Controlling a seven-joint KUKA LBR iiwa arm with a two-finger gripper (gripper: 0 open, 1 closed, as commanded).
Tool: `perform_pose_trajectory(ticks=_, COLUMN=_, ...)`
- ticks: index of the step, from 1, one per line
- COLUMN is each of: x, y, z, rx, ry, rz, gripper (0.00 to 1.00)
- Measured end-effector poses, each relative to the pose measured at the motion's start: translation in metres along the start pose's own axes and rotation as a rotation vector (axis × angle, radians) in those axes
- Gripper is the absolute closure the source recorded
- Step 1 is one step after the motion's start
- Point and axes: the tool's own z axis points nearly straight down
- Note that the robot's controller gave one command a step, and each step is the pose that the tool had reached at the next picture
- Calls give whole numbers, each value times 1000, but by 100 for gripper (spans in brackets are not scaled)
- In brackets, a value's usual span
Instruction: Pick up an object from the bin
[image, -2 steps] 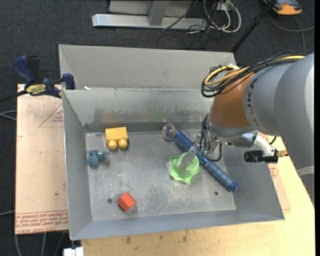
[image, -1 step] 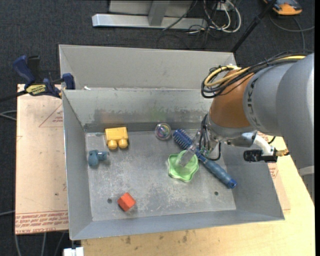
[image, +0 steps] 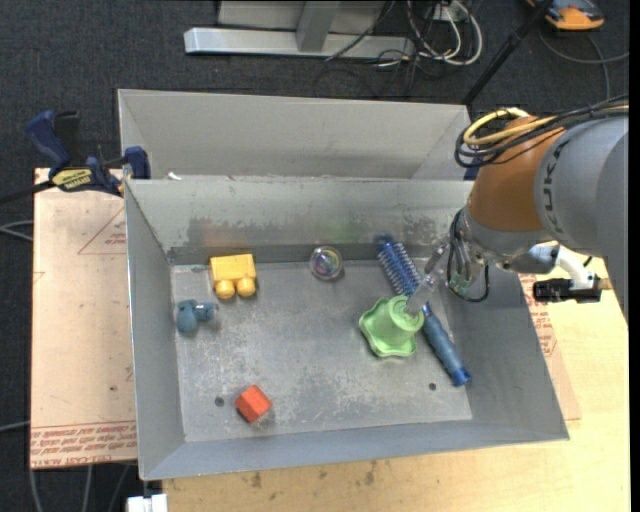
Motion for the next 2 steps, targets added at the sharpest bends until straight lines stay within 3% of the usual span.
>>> perform_pose_trajectory(ticks=1, x=5, y=28, z=12, rx=-8, ry=-2, rz=132, gripper=0)
perform_pose_trajectory(ticks=2, x=5, y=6, z=15, rx=-3, ry=-6, rz=14, gripper=0)
